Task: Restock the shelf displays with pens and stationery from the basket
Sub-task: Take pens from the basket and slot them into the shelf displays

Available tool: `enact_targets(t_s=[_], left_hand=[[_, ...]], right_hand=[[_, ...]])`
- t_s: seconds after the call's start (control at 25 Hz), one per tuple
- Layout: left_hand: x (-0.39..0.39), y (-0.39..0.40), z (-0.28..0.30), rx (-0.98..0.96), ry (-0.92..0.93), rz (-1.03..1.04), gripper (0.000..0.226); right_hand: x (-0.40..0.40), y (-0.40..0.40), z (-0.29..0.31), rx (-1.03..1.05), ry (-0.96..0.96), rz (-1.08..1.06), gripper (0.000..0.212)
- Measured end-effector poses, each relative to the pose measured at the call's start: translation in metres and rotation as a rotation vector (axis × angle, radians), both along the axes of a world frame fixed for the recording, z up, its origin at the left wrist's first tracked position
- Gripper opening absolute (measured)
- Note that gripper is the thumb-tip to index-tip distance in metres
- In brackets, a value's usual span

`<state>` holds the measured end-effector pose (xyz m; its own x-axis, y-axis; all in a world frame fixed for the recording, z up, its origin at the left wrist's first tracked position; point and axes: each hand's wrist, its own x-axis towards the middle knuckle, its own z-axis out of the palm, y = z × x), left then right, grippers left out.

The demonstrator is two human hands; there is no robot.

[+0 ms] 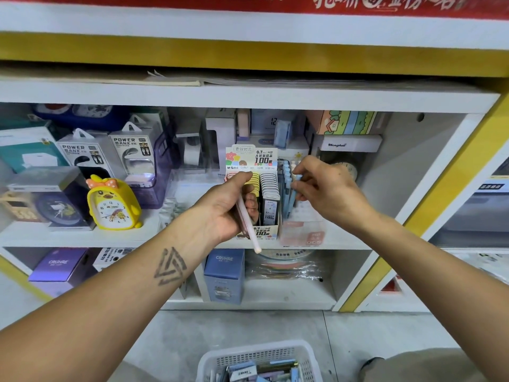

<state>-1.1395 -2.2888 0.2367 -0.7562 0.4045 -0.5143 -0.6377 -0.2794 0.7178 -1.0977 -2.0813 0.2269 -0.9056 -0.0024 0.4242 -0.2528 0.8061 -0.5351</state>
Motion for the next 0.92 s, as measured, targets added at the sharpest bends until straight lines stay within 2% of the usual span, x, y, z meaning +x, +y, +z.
enact_targets(t_s=[0.2,0.24,0.28,0.36,0.4,0.44,0.48,0.56,0.6,0.68,0.8,0.84,0.92], left_hand=[[0.000,0.000,0.000,0.027,0.000,0.016,0.030],[0.000,0.001,0.000,0.037,-0.003,0.021,0.031],[0.000,0.001,0.000,0.049,-0.007,0.029,0.032],[-0.001,0.000,-0.001,0.076,0.000,0.048,0.033],[-0.002,0.001,0.000,0.089,0.012,0.060,0.032],[-0.003,0.001,0.000,0.097,0.030,0.075,0.030],[-0.004,0.001,0.001,0.101,0.055,0.093,0.028],[-0.005,0.002,0.000,0.081,0.108,0.123,0.025],[-0.006,0.002,0.000,0.061,0.131,0.133,0.025],[-0.006,0.002,-0.001,0.040,0.156,0.141,0.030],[-0.005,0.000,0.000,0.052,0.172,0.130,0.042],[-0.005,0.000,0.001,0.047,0.185,0.128,0.047],[-0.006,0.000,0.003,0.052,0.192,0.119,0.055]], right_hand=[[0.004,-0.004,0.000,0.010,-0.048,0.096,0.012],[0.004,-0.004,0.000,0.067,-0.039,0.086,0.006],[0.004,-0.005,0.000,0.159,-0.016,0.072,0.008],[0.004,-0.007,0.002,0.369,0.027,0.023,0.021],[0.005,-0.010,0.006,0.394,0.047,-0.010,0.024],[0.007,-0.015,0.009,0.345,0.048,-0.017,0.026],[0.009,-0.022,0.014,0.191,0.003,0.015,0.025],[0.014,-0.041,0.023,-0.255,-0.257,0.198,0.021],[0.015,-0.051,0.025,-0.394,-0.361,0.286,0.026],[0.017,-0.064,0.021,-0.448,-0.433,0.373,0.033],[0.019,-0.069,0.025,-0.481,-0.458,0.383,0.037],[0.020,-0.066,0.029,-0.479,-0.471,0.384,0.042],[0.022,-0.051,0.035,-0.434,-0.478,0.367,0.068]])
